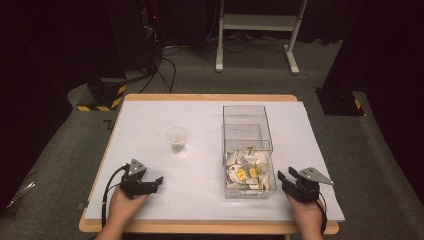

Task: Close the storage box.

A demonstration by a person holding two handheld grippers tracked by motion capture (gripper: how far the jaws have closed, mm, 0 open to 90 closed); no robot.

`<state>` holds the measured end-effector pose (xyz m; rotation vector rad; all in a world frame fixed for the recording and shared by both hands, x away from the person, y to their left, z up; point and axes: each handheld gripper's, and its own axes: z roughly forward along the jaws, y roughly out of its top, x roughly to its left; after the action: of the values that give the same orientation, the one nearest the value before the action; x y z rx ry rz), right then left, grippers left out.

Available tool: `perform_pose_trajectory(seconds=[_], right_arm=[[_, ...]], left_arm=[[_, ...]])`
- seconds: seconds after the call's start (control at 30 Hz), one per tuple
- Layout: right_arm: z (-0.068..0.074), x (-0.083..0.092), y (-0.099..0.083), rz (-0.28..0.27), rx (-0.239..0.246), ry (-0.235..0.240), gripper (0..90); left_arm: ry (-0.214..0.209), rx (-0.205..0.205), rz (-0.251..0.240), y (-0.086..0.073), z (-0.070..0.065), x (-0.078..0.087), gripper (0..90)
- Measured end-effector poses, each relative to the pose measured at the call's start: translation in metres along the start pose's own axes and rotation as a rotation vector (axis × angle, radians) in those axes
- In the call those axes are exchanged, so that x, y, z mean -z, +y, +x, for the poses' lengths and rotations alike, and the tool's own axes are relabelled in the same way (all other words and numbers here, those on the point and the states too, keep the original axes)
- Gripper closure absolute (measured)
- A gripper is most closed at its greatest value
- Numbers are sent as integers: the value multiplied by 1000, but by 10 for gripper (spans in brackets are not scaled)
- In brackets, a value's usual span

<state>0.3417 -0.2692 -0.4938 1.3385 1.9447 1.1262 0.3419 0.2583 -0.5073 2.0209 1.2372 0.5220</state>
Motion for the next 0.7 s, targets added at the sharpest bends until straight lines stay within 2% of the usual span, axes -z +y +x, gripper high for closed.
perform_pose_trajectory(seconds=[0.17,0.7], right_arm=[[2,6,5,-19,13,-8,499],[8,25,17,-70,38,20,474]], left_arm=[[8,-28,7,0,-3,-2,164],[16,-18,4,-1,-4,-2,157]])
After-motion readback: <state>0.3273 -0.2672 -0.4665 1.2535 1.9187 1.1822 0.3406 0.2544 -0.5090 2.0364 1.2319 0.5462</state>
